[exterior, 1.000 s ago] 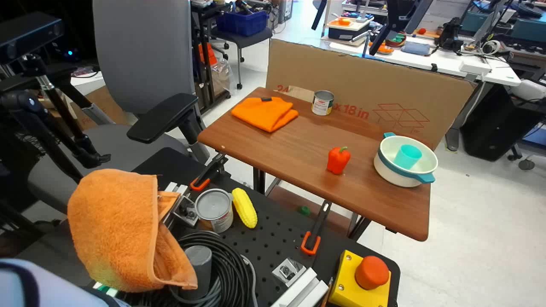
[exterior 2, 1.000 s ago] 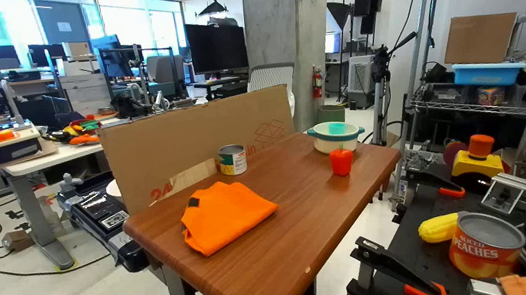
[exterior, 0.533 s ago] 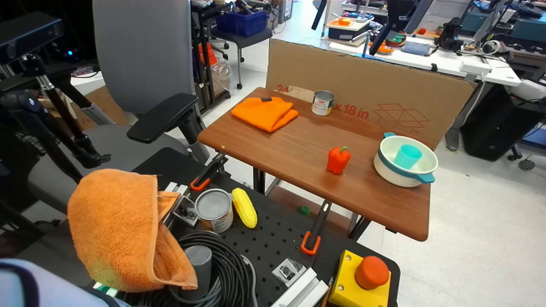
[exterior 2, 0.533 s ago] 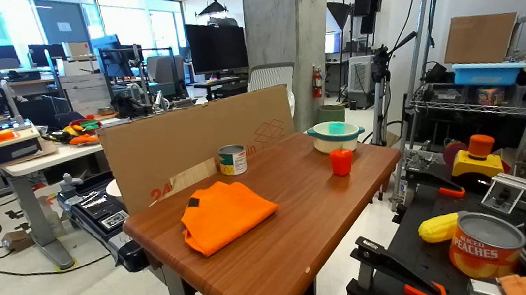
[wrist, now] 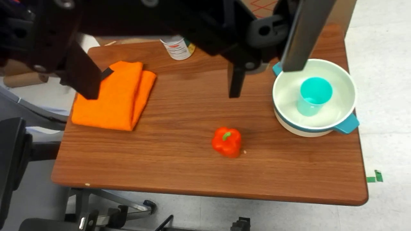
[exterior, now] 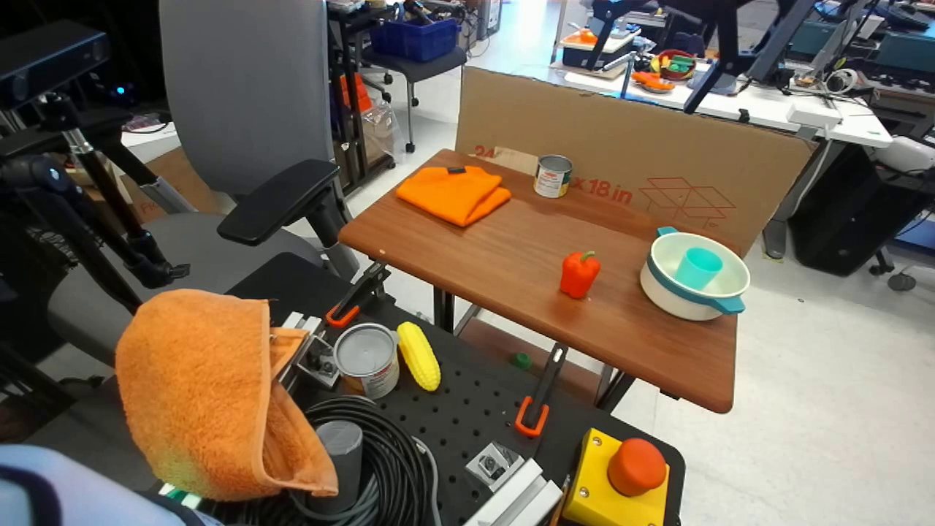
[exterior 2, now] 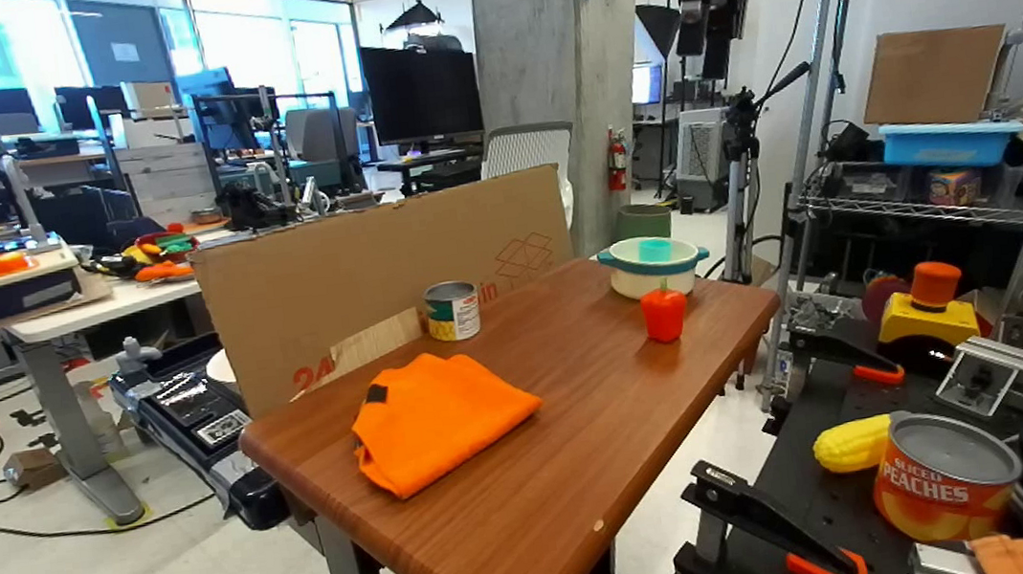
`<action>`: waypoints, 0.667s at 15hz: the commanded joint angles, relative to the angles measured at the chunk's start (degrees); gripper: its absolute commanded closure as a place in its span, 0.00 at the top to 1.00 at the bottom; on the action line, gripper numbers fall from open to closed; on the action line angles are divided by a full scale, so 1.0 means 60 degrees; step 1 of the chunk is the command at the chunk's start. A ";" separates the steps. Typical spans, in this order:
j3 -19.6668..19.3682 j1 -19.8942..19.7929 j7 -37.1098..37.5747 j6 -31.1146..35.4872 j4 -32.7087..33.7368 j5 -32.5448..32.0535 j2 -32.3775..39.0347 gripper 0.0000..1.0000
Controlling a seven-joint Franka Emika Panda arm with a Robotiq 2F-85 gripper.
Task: Remove the cup from the dish and put it on the table
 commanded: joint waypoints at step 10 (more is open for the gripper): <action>0.0418 -0.1527 0.1295 0.0987 0.3237 0.0016 0.4309 1.00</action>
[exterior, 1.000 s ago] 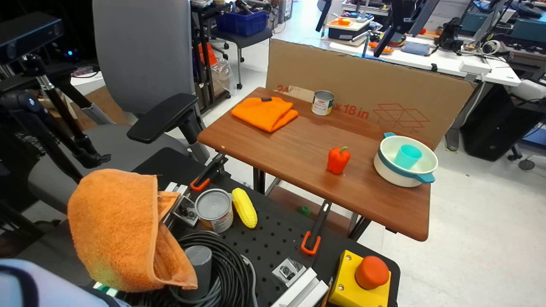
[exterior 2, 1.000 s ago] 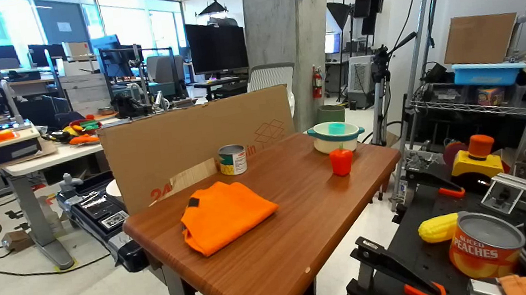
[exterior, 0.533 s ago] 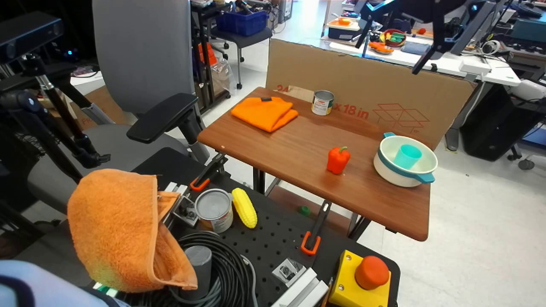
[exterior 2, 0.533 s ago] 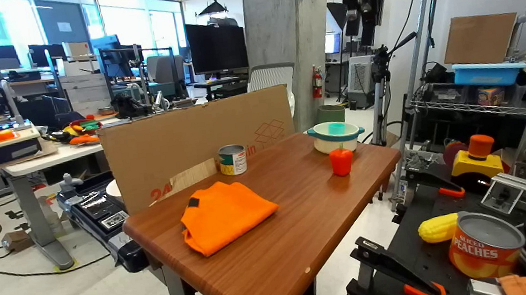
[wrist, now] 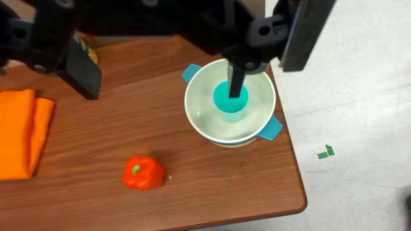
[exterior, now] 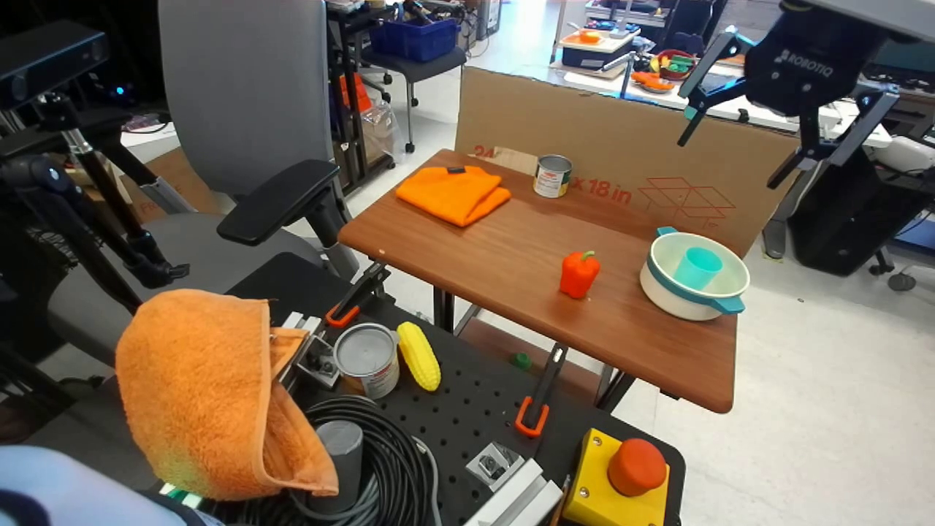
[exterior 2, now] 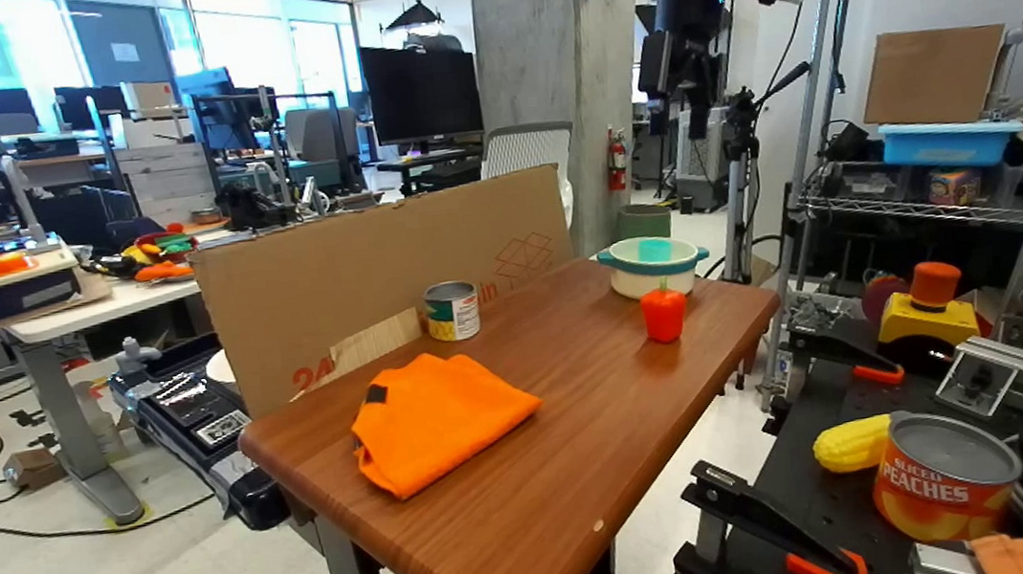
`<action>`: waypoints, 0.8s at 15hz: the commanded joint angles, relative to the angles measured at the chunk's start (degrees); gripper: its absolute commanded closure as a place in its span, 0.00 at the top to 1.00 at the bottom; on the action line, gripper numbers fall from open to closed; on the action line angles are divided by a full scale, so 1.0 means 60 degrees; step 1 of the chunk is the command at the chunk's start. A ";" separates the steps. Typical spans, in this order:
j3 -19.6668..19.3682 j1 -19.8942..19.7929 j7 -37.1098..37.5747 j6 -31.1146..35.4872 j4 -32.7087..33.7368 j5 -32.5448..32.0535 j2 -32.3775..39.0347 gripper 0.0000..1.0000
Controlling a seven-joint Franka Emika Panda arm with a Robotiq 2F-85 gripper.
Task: Remove the cup from the dish and put it on the table
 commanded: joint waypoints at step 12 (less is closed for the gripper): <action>0.0713 -0.0659 0.1431 0.1104 0.2302 -0.0507 0.3256 1.00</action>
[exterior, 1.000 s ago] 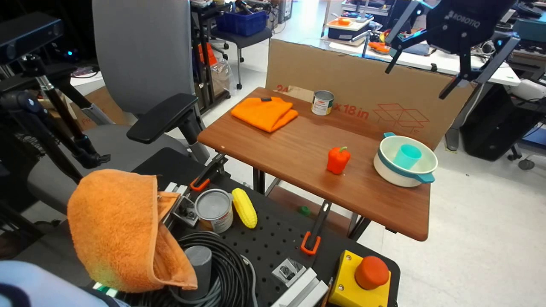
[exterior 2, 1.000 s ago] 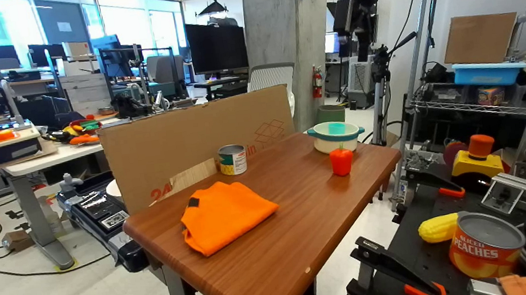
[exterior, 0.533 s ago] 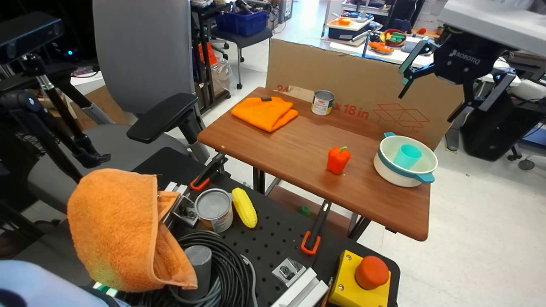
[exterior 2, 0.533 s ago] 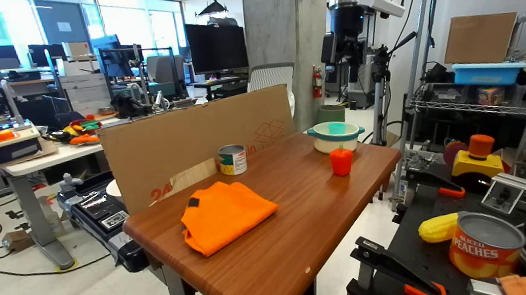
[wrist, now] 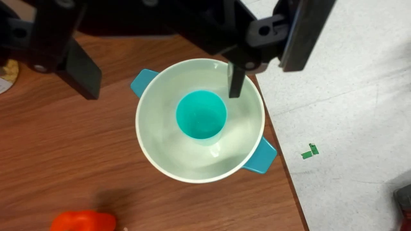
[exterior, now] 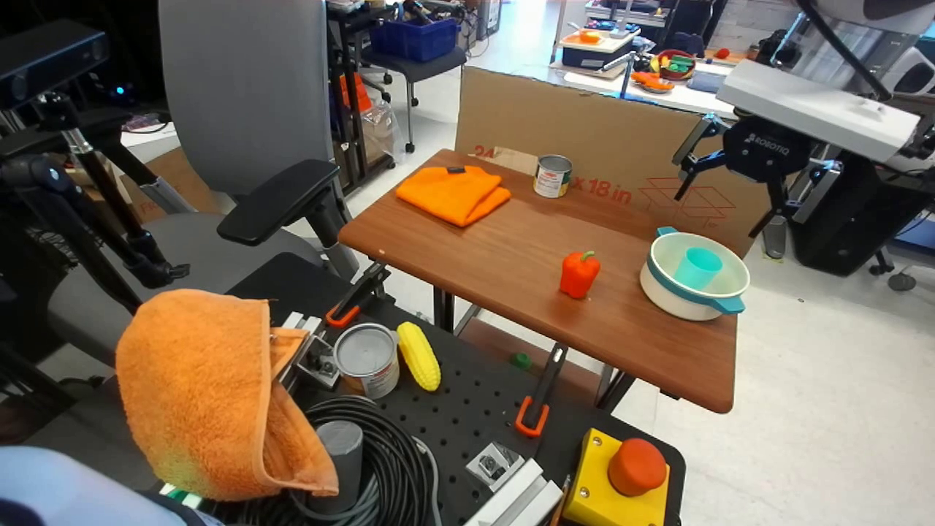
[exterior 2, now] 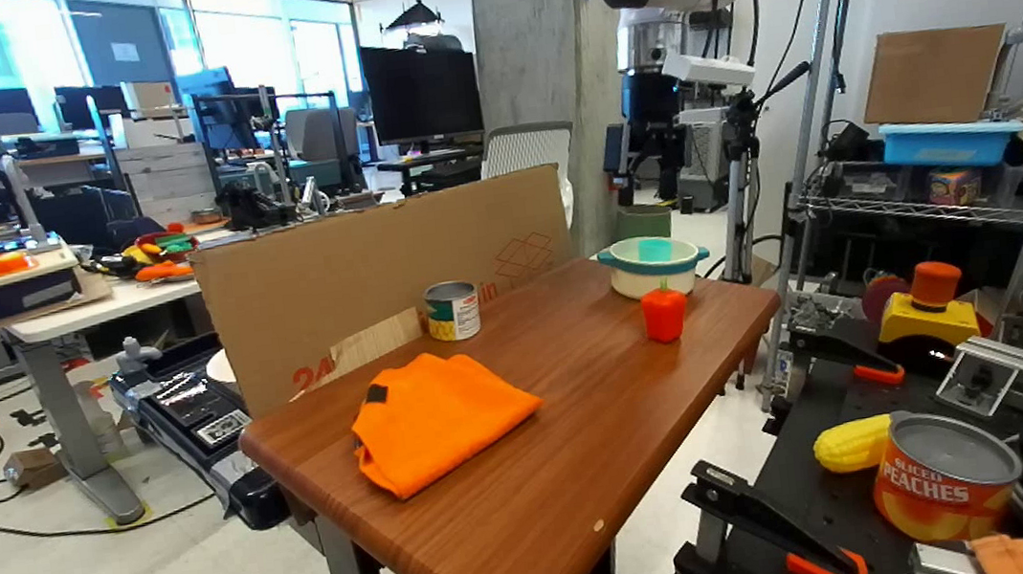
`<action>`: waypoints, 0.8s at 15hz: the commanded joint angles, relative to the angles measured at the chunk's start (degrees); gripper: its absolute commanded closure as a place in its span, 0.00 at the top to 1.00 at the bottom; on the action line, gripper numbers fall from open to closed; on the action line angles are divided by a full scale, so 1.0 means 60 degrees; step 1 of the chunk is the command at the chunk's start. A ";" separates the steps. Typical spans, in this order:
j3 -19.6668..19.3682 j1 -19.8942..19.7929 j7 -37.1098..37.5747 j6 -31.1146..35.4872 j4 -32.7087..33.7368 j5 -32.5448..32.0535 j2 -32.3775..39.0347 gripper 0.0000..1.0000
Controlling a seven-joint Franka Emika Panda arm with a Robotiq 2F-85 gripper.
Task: Remove the cup from the dish and put it on the table
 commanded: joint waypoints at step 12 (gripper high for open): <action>0.0298 -0.0299 0.0946 -0.0425 0.1805 -0.1114 0.2153 1.00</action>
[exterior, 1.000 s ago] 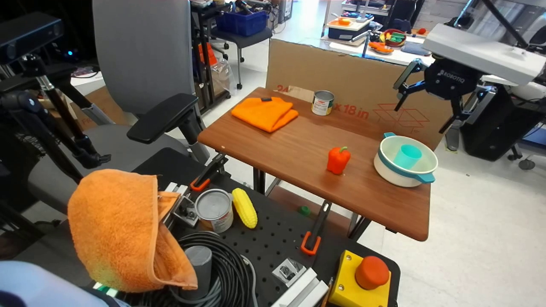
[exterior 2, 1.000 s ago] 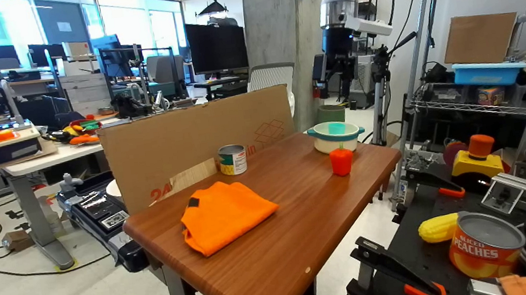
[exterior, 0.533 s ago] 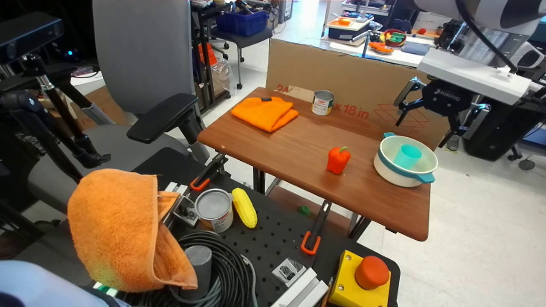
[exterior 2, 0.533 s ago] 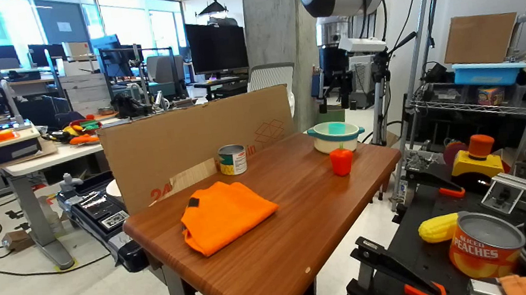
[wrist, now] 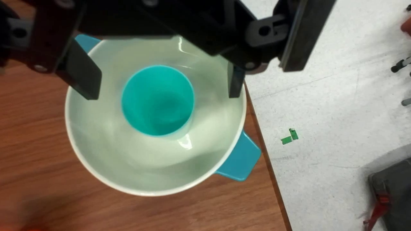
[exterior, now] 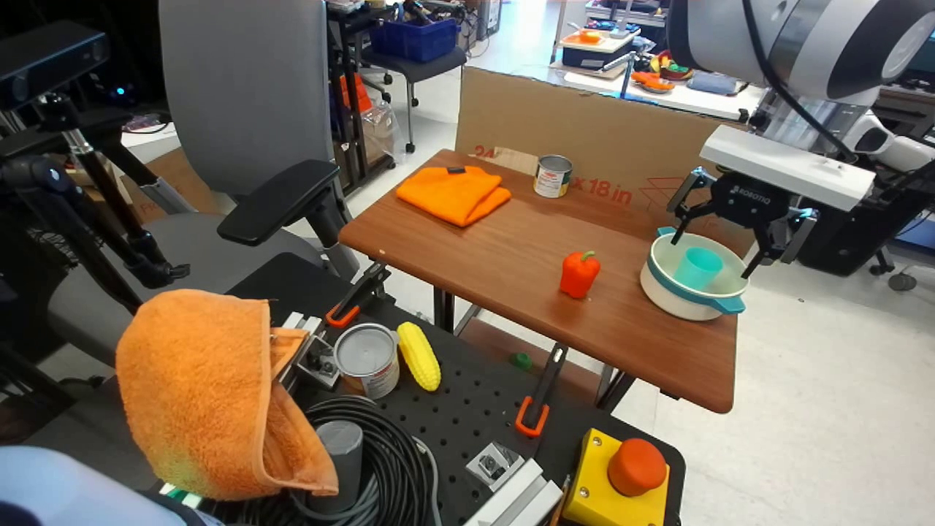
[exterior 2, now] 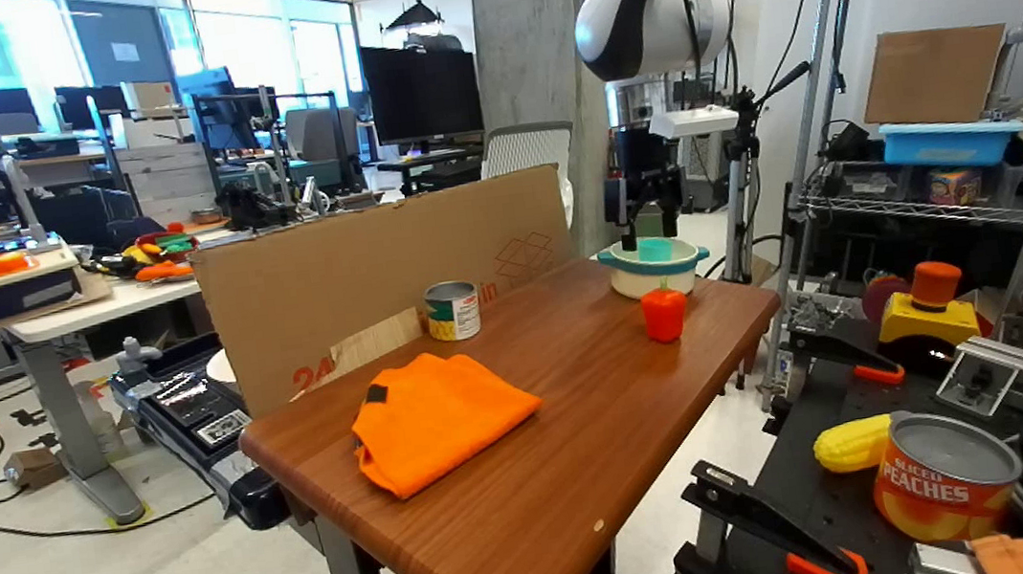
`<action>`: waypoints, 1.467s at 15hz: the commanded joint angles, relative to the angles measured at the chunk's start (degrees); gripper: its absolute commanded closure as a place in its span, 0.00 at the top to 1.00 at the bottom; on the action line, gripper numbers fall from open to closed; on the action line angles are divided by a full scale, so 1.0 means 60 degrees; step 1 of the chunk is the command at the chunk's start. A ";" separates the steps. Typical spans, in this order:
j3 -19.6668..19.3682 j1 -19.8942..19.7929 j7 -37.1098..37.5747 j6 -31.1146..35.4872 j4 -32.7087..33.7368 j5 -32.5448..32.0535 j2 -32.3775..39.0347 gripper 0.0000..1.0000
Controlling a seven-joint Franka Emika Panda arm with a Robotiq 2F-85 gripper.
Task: Remove the cup from the dish and put it on the table
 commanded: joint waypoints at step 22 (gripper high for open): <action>0.0832 -0.0202 -0.0042 -0.0508 -0.0488 0.0731 -0.2842 0.17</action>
